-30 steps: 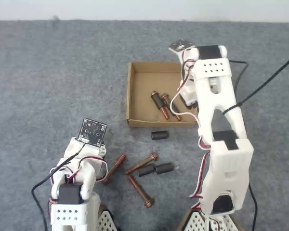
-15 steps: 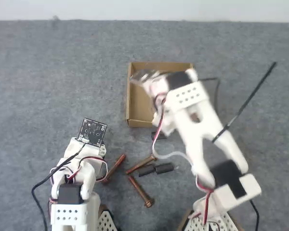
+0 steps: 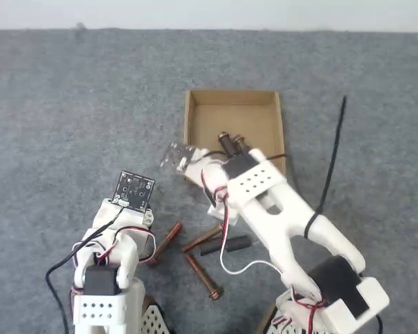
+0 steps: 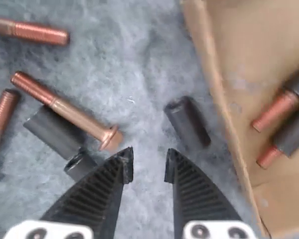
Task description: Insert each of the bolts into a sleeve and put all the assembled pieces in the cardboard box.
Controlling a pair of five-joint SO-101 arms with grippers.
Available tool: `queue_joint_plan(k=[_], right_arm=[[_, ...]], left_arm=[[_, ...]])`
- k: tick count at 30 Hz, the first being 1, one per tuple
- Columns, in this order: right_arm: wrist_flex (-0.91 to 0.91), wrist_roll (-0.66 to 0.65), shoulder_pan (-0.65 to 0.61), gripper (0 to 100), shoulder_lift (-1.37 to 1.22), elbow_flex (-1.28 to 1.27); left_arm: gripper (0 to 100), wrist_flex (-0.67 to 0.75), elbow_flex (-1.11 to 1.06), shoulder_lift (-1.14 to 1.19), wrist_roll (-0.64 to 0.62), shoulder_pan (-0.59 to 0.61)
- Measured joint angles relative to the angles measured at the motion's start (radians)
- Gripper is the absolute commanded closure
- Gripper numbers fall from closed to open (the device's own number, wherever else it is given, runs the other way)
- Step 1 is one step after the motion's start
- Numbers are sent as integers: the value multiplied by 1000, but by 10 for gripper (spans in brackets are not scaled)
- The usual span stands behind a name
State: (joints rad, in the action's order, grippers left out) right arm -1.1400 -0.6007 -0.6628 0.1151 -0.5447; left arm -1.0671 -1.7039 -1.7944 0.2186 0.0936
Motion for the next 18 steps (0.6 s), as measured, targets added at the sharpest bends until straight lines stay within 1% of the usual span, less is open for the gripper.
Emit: queue_joint_plan(k=[8, 14, 18], right_arm=[[160, -123, 3, 892, 0, -64], [227, -195, 2, 892, 0, -109], [293, -239, 28, 892, 0, -149]], left_arm=[[973, 0, 0, 0, 0, 0], [973, 0, 0, 0, 2, 0], [973, 0, 0, 0, 3, 0]])
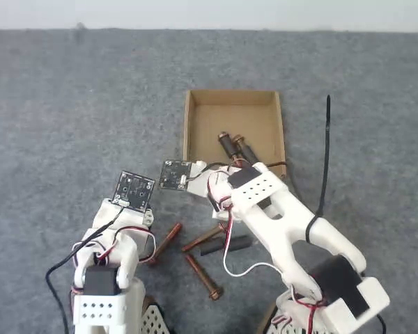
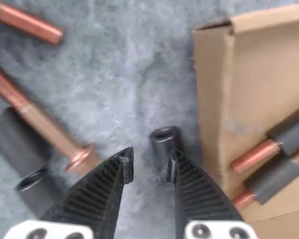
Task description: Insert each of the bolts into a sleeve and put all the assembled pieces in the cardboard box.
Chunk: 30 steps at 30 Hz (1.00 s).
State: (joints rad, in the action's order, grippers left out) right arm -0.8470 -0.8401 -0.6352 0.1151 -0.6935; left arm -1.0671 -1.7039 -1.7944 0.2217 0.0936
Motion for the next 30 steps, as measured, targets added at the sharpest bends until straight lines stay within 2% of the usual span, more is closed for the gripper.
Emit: queue_joint_plan(k=[5, 11, 16, 19, 22, 26, 30], right_arm=[[43, -37, 25, 892, 0, -14], [89, -72, 31, 893, -104, -6], [23, -87, 35, 901, -178, 68], [12, -87, 35, 998, -180, 75], [11, -86, 38, 991, -186, 86], [-41, -9, 49, 992, -186, 97], [-132, 147, 98, 992, -149, 97]], left_arm=[[968, 0, 0, 0, 0, 0], [892, 0, 0, 0, 0, 0], [888, 0, 0, 0, 0, 0], [888, 0, 0, 0, 0, 0], [888, 0, 0, 0, 0, 0], [888, 0, 0, 0, 0, 0], [888, 0, 0, 0, 0, 0]])
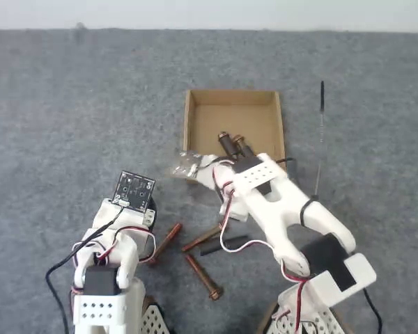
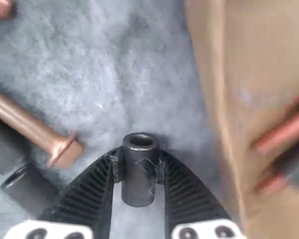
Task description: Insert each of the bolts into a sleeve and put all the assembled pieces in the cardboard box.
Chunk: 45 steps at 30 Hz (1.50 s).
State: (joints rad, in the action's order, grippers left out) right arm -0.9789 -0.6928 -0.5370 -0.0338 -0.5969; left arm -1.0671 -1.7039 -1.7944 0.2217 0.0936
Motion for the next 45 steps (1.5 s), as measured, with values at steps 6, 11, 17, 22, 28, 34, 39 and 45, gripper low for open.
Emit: queue_joint_plan(k=[6, 11, 17, 22, 28, 34, 39, 45], right_arm=[[-66, 311, 186, 992, 163, -63], [-68, 477, 370, 992, 259, -141], [6, 523, 560, 992, 273, -209], [55, 526, 651, 992, 273, -210], [63, 526, 649, 992, 273, -210], [89, 526, 655, 992, 273, -213], [181, 508, 747, 992, 241, -216], [149, 497, 806, 992, 117, -163]], left_arm=[[888, 0, 0, 0, 0, 0], [888, 0, 0, 0, 0, 0], [888, 0, 38, 0, -9, 34], [887, -12, 137, 0, -58, 29], [885, -52, 376, 245, -68, -55], [885, -55, 623, 703, -68, -201], [885, -81, 681, 1002, -68, -417], [884, -55, 666, 1206, -68, -595]])
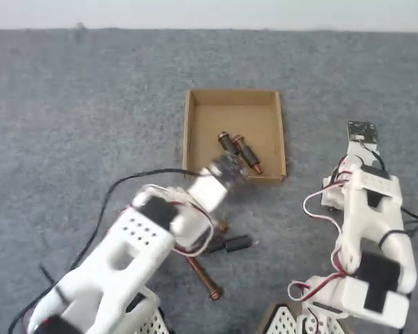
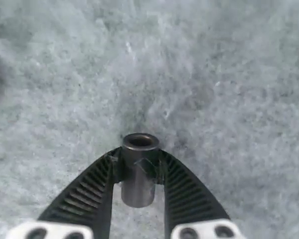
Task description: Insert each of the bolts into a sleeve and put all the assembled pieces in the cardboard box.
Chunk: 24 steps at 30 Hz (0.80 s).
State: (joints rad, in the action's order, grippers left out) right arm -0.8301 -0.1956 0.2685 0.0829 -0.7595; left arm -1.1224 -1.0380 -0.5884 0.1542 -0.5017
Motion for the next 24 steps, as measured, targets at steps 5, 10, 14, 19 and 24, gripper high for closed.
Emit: queue_joint_plan(k=[5, 10, 14, 19, 24], right_arm=[[-8, -3, 0, 992, -20, 21], [-8, -3, 0, 992, -20, 23], [-8, -3, 0, 992, -20, 23], [-8, -6, 0, 992, -20, 23], [-8, -6, 0, 992, -20, 23]], left_arm=[[884, 80, 0, 123, 0, -18], [884, 147, 0, 210, -3, -23], [884, 170, 2, 236, -3, -26], [884, 189, 23, 302, -3, -26], [889, 193, 89, 393, 0, -28]])
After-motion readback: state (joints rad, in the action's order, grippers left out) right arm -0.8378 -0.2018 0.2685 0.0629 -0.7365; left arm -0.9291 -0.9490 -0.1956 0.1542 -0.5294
